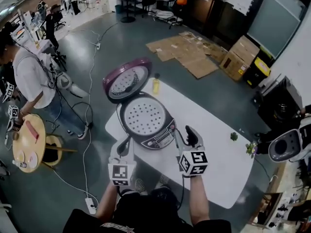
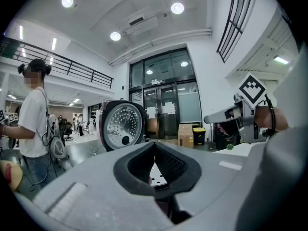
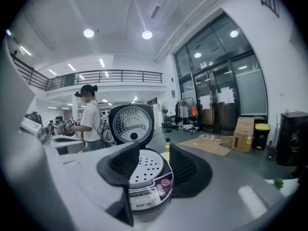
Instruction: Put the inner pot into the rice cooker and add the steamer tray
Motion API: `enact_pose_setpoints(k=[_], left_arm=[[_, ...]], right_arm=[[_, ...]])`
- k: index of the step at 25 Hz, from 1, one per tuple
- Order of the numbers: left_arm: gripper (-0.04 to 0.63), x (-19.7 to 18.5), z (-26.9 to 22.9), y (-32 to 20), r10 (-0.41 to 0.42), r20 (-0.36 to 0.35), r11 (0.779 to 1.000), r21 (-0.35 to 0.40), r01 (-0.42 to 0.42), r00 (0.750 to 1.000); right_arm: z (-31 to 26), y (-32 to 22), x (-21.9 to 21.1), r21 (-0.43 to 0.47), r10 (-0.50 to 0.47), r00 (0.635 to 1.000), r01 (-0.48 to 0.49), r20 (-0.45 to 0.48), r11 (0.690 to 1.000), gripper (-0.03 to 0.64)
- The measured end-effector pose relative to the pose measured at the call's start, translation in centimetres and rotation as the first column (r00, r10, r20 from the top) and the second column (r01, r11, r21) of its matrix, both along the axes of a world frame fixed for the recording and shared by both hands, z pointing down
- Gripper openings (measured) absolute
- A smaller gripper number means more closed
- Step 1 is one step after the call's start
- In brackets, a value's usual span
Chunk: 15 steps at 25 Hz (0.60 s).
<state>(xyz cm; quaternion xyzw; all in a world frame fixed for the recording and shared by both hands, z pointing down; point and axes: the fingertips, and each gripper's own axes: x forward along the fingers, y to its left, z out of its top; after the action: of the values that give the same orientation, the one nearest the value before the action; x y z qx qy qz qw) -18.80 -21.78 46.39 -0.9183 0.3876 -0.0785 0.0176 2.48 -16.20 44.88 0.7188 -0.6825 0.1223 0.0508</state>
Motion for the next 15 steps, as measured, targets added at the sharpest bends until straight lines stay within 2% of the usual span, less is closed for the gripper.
enact_pose_setpoints(k=[6, 9, 12, 15], left_arm=[[0.011, 2.6, -0.7, 2.7, 0.116, 0.003, 0.993, -0.004, -0.116, 0.993], [0.011, 3.5, -0.9, 4.0, 0.161, 0.006, 0.987, 0.0, -0.161, 0.987], [0.011, 4.2, -0.8, 5.2, 0.199, 0.012, 0.98, -0.003, -0.199, 0.98], [0.011, 4.6, -0.6, 6.1, 0.227, 0.019, 0.974, -0.009, -0.227, 0.974]], right_arm=[[0.7, 6.8, 0.0, 0.019, 0.137, 0.99, -0.136, -0.029, 0.99, 0.165], [0.6, 9.4, -0.3, 0.034, 0.193, 0.98, -0.192, -0.041, 0.981, 0.119], [1.0, 11.6, -0.6, 0.04, 0.233, 0.969, -0.231, -0.076, 0.972, 0.098], [1.5, 13.3, -1.0, 0.038, 0.255, 0.964, -0.253, -0.073, 0.967, 0.076]])
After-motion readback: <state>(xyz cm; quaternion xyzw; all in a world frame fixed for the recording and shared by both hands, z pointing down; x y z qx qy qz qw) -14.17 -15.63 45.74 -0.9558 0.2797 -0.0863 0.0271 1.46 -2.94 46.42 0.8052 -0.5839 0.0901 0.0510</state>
